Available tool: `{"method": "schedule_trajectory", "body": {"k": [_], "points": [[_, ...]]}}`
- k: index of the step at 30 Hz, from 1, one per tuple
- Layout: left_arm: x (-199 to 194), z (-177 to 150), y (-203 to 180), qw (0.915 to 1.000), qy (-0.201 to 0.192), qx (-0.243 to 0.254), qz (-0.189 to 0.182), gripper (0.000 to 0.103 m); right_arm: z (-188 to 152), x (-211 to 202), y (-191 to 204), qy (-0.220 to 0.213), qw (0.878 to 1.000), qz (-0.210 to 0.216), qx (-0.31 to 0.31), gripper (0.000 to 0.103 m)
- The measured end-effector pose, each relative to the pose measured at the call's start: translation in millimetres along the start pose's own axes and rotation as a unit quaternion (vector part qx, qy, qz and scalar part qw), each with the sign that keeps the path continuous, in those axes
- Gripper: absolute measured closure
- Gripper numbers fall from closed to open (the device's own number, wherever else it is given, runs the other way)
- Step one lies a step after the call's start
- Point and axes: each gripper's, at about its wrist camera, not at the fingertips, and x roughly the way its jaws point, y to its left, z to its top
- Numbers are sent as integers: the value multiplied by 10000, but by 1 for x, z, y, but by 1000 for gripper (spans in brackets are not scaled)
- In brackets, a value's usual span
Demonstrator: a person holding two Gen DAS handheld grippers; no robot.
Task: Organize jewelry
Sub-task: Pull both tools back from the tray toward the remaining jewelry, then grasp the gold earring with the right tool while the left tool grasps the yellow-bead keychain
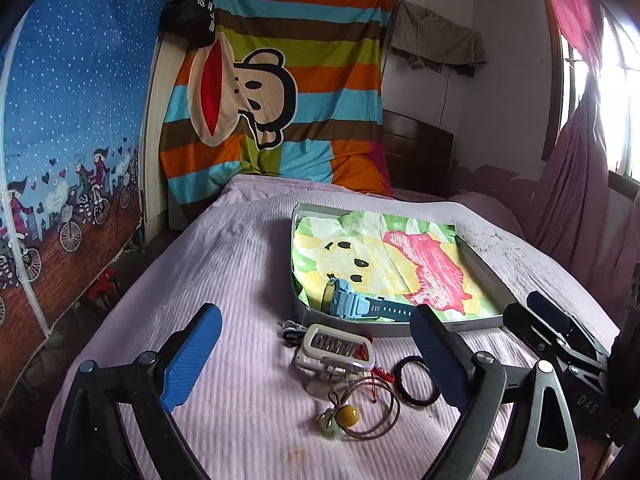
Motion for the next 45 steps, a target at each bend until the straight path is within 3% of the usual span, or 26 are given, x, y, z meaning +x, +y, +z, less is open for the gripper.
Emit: {"method": "schedule_trajectory", "body": {"k": [4, 14, 33, 35, 40, 45], "points": [[-14, -13, 0, 9998, -157, 97, -1, 1, -7, -29, 5, -301, 9994, -122, -152, 10], [-38, -36, -1, 9992, -342, 174, -103, 0, -23, -82, 18, -554, 9957, -413, -618, 3], [-19, -62, -5, 9970, 581, 450, -258, 0, -52, -73, -12, 487, 9956, -674, -444, 2], [-16, -62, -8, 9961, 651, 507, -302, 1, -55, -71, -10, 557, 9954, -640, -442, 4], [-4, -64, -12, 9932, 972, 604, -197, 21, -60, -66, -10, 750, 9940, -641, -482, 22], [0, -66, -12, 9918, 1074, 641, -280, 26, -65, -60, -12, 994, 9921, -607, -468, 39]]}}
